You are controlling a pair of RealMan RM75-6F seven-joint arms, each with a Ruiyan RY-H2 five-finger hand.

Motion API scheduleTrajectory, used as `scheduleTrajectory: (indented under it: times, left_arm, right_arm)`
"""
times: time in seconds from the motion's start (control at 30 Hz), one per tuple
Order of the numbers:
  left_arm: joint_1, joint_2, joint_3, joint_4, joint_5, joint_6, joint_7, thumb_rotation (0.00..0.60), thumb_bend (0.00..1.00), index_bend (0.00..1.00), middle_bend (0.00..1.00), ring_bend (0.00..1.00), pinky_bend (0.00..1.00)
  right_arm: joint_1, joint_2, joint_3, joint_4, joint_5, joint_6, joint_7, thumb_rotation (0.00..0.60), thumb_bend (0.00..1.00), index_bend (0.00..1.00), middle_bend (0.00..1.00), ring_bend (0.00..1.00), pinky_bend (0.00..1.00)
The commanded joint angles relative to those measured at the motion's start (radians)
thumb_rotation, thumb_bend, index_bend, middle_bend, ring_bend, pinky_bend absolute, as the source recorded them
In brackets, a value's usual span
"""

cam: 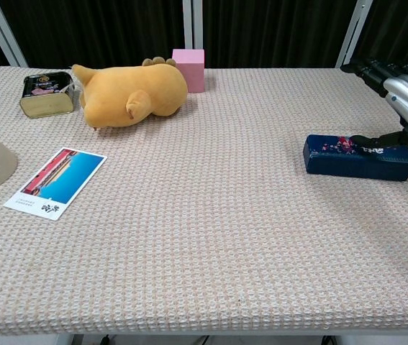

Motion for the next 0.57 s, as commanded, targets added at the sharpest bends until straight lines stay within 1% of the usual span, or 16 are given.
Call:
scheduleTrajectory:
  times: [0.03,0.13,0.17,0.27,0.33,0.43,0.57]
  left_arm:
    - [0.002,0.000,0.000,0.000,0.001,0.005,0.000,0.074,0.02,0.08,0.00,0.00,0.14]
    - [0.006,-0.003,-0.002,0.004,0.003,0.016,-0.001,0.071,0.02,0.08,0.00,0.00,0.14]
    - [0.008,-0.004,-0.003,0.005,0.004,0.021,-0.003,0.071,0.02,0.08,0.00,0.00,0.14]
    - [0.010,-0.013,-0.007,0.012,0.013,0.040,-0.005,0.070,0.02,0.08,0.00,0.00,0.14]
    - [0.012,-0.023,-0.010,0.021,0.028,0.059,-0.008,0.069,0.02,0.08,0.00,0.00,0.14]
    - [0.014,-0.034,-0.009,0.034,0.052,0.085,-0.012,0.070,0.02,0.08,0.00,0.00,0.14]
    - [0.019,-0.031,-0.002,0.032,0.062,0.091,-0.002,0.066,0.02,0.08,0.00,0.00,0.14]
  right_arm:
    - [-0.032,0.038,-0.007,-0.031,-0.013,0.056,0.020,0.600,0.55,0.00,0.00,0.00,0.00]
    - [-0.094,0.140,-0.047,-0.129,-0.035,0.114,0.025,0.600,0.49,0.00,0.00,0.00,0.00]
    - [-0.126,0.192,-0.067,-0.185,-0.036,0.130,0.017,0.600,0.47,0.00,0.00,0.00,0.00]
    - [-0.212,0.314,-0.099,-0.335,-0.008,0.169,-0.052,0.600,0.44,0.00,0.00,0.00,0.00]
    - [-0.265,0.384,-0.107,-0.431,0.032,0.189,-0.105,0.600,0.44,0.00,0.00,0.00,0.00]
    - [-0.311,0.467,-0.107,-0.536,0.086,0.189,-0.139,0.600,0.44,0.00,0.00,0.00,0.00]
    - [-0.343,0.531,-0.104,-0.589,0.103,0.202,-0.151,0.600,0.46,0.00,0.00,0.00,0.00]
